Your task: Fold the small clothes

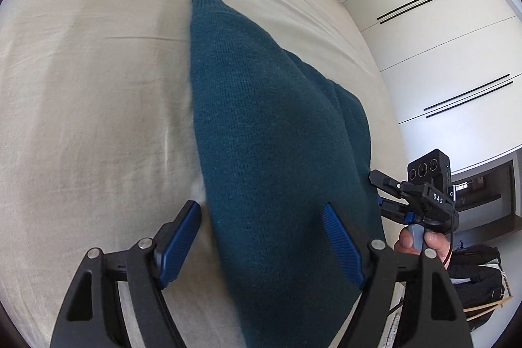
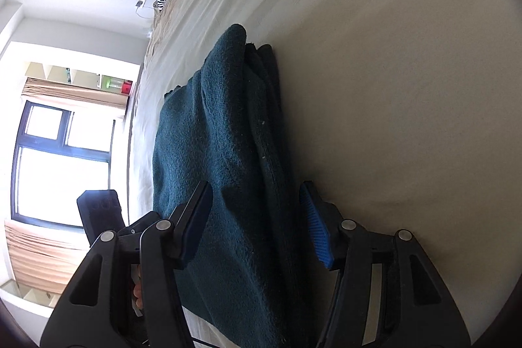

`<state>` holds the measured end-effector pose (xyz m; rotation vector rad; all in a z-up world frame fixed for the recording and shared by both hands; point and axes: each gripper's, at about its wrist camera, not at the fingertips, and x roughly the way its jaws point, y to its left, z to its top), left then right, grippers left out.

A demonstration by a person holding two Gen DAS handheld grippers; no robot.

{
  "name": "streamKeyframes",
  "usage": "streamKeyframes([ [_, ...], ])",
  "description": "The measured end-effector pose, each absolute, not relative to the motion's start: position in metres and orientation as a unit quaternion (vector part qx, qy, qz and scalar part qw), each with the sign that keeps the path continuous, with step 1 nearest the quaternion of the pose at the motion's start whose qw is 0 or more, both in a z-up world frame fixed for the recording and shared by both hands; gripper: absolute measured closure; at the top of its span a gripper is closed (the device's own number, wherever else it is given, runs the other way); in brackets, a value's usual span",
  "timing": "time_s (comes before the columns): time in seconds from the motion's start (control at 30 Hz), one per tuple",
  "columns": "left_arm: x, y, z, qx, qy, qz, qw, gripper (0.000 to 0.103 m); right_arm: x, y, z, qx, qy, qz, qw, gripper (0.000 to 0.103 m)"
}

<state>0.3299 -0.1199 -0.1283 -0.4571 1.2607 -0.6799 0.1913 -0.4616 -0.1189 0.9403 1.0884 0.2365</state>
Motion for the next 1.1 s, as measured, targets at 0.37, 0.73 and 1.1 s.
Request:
streamKeyframes([
  [0.37,0.327,-0.153,-0.114,-0.116,0.576,-0.281,0.759,0.057,0.227,-0.418,-0.102,0.303,0.542,0.062,0.781,0.071],
  [0.73,0.262,-0.125,-0.035,-0.046,0.51,-0.278,0.812,0.061,0.176,-0.323,-0.003,0.136,0.496,0.031,0.857,0.082],
  [1.1,0.157,-0.019,0.006,-0.028,0.491,-0.27,0.828,0.06,0.089,-0.195,0.057,0.107,0.466,0.117,0.871,0.082],
])
